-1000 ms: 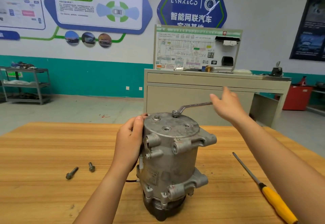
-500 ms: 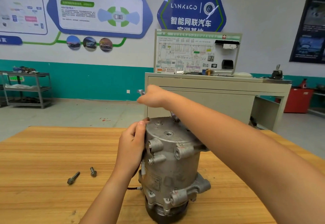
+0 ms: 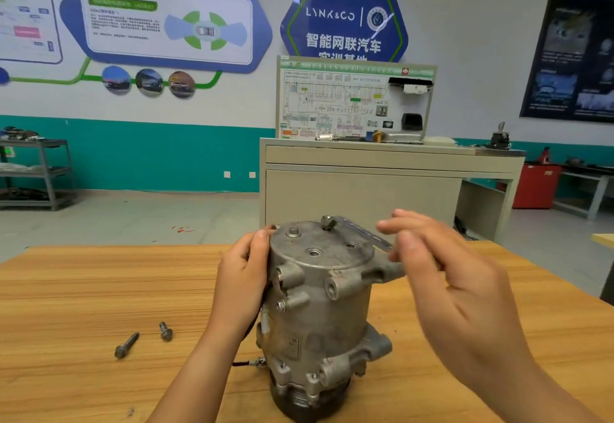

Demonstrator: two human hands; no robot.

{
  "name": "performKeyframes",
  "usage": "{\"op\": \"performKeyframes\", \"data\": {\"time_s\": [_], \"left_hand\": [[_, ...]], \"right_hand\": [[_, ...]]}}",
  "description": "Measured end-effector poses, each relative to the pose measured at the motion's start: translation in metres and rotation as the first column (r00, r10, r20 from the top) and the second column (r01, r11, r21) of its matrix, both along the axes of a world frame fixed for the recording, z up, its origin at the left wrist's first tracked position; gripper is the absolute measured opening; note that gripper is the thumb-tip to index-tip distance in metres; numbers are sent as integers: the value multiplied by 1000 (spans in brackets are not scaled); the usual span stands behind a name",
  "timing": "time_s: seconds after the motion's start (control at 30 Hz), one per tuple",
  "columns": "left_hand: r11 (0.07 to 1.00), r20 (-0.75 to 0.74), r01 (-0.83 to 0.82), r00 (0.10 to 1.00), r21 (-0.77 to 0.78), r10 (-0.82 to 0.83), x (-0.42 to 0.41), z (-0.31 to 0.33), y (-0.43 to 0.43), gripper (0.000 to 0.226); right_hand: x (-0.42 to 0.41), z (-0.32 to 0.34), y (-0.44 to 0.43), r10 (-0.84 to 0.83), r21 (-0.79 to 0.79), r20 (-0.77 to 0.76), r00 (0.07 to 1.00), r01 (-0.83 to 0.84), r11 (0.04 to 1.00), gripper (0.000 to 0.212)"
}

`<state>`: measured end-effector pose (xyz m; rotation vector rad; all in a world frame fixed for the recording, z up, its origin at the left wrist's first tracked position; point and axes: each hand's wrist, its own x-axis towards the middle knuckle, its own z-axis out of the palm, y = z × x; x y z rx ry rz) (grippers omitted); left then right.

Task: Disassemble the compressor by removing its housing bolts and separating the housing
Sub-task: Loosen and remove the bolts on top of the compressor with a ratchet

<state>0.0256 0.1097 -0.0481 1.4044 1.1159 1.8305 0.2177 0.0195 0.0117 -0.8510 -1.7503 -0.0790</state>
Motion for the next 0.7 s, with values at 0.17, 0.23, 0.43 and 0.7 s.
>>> {"op": "performKeyframes", "data": {"time_s": [0.17,0.23,0.43,0.7], "left_hand": [[999,-18,-26,1000,-44,26,8,8,-8,26],[999,-22,-21,1000,-48,20,5,9,-6,26],[999,-54,-40,998,-37,38,6,11,-6,28],[998,-92,-59,994,-6,58,7,11,-7,29]], "right_hand": [[58,11,67,-244,-294,-154,958,191,936,27],[64,17,106,-300,-485,-210,930,168,858,29],[18,46,184,-312,-755,-116,943,120,644,58],[-91,69,166,79,-783,206,975,115,612,42]]}}
